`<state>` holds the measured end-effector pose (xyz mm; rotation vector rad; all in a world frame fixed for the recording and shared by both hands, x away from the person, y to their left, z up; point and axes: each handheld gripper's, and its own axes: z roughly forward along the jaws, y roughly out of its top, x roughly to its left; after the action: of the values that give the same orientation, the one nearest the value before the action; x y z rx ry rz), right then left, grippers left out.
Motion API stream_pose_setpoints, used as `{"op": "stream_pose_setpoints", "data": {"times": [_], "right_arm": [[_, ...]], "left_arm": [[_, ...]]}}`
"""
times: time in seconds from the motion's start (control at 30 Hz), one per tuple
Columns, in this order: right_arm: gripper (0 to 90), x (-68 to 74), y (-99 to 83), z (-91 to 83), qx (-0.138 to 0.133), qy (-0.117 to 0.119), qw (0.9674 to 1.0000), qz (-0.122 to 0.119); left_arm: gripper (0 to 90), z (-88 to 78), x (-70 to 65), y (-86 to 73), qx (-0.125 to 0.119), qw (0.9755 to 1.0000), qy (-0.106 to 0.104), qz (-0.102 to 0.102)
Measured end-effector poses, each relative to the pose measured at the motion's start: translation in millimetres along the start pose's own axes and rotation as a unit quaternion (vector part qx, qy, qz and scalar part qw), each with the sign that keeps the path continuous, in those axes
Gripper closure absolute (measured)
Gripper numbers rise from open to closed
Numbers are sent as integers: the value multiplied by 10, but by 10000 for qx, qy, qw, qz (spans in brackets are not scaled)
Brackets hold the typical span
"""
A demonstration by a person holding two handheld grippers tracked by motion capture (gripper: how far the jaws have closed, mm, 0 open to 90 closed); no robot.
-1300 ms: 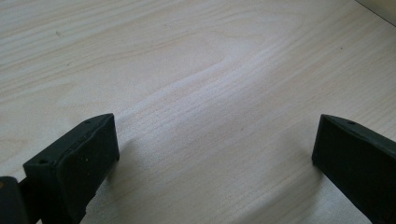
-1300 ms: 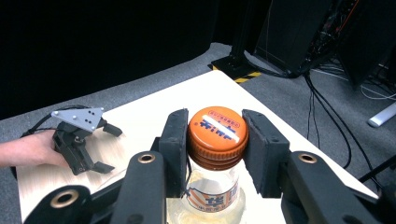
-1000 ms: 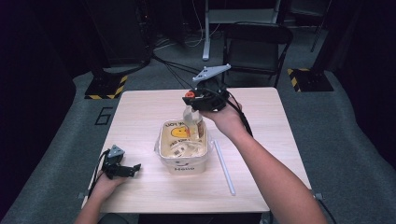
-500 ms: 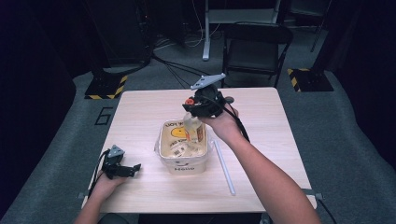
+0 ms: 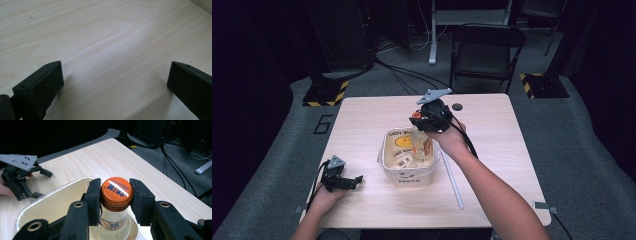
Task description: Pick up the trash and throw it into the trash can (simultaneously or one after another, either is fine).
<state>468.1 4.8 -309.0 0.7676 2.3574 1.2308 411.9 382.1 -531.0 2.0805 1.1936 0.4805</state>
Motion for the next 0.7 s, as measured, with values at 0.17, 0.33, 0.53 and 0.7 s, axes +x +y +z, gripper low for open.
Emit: {"op": "stream_pose_setpoints", "data": {"times": [0.17,0.33,0.53,0.7], "right_arm": [[621,-19,-82,49,31,-59,10000,34],[620,-30,-150,103,53,-61,9999,103],[616,23,-262,229,316,-63,9995,67],[615,29,-289,237,157,-92,9998,115]], "left_arm": [[4,0,0,0,-1,10000,1,0],[4,1,0,0,-4,10000,3,2],[4,0,0,0,0,10000,-1,0],[4,1,0,0,-4,10000,3,1]]}}
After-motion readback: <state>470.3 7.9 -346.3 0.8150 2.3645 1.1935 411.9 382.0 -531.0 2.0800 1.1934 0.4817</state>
